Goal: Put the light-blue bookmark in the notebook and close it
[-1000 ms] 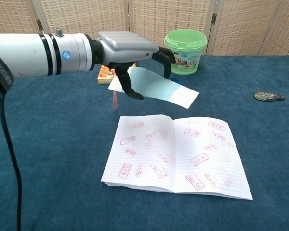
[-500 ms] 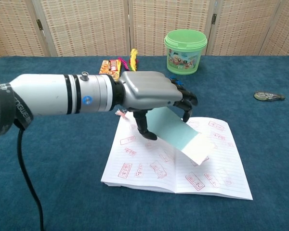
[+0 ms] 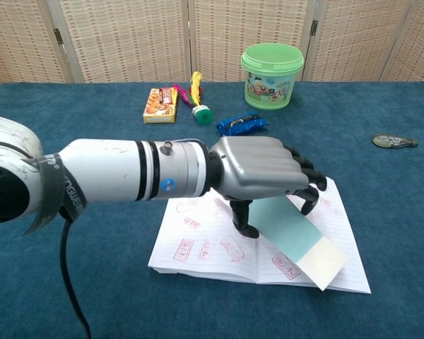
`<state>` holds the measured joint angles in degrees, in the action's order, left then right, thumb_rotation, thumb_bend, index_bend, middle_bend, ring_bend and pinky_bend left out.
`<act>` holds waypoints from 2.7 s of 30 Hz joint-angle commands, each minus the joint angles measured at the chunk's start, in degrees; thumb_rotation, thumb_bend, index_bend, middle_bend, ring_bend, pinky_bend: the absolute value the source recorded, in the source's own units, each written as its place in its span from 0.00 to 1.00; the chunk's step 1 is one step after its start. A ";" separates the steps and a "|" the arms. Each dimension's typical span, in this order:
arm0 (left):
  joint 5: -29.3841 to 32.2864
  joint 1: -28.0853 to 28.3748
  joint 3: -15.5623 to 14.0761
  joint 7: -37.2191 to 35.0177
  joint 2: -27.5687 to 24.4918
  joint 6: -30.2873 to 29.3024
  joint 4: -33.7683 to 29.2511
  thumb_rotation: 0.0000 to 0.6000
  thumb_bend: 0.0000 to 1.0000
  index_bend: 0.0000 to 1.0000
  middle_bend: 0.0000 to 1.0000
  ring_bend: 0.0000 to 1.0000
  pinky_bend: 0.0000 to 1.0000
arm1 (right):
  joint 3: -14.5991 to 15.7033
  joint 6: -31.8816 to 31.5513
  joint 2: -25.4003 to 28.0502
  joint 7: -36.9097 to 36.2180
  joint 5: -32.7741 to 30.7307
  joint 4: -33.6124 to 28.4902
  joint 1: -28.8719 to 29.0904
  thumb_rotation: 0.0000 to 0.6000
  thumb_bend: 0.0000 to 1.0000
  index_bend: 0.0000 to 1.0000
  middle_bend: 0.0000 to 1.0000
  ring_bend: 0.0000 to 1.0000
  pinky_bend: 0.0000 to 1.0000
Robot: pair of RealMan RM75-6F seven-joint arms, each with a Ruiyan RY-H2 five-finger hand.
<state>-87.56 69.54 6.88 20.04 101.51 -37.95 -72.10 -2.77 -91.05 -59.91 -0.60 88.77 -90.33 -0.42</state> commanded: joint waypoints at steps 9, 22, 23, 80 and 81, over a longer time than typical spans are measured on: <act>4.50 0.55 1.44 4.06 1.64 0.99 3.36 1.00 0.26 0.32 0.13 0.11 0.16 | -0.02 -0.44 -0.13 -1.23 -0.25 1.03 -0.52 1.00 0.21 0.00 0.10 0.08 0.09; 10.49 -3.49 3.61 2.17 -0.33 -4.02 -1.40 1.00 0.26 0.00 0.04 0.04 0.16 | -0.03 -1.43 0.27 -1.40 0.68 1.04 -0.84 1.00 0.21 0.00 0.10 0.08 0.09; 11.43 -4.23 3.93 2.09 -0.94 -4.81 -2.32 1.00 0.26 0.00 0.03 0.04 0.16 | -0.03 -1.53 0.35 -1.36 0.78 1.01 -0.87 1.00 0.21 0.00 0.10 0.08 0.09; 8.94 -54.17 -6.54 -12.74 -35.37 -49.53 -27.18 1.00 0.26 0.11 0.03 0.04 0.16 | -2.38 44.61 -16.28 10.93 12.34 -3.14 37.79 1.00 0.62 0.13 0.30 0.11 0.15; 8.72 -54.46 -6.50 -12.94 -35.52 -49.55 -27.22 1.00 0.26 0.11 0.03 0.04 0.16 | -2.79 45.76 -17.54 11.33 11.41 -2.49 38.80 1.00 0.63 0.13 0.30 0.10 0.14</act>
<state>-78.69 15.25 0.35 7.24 66.12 -87.44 -99.32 -4.58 -47.11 -75.59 9.67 101.80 -93.78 36.88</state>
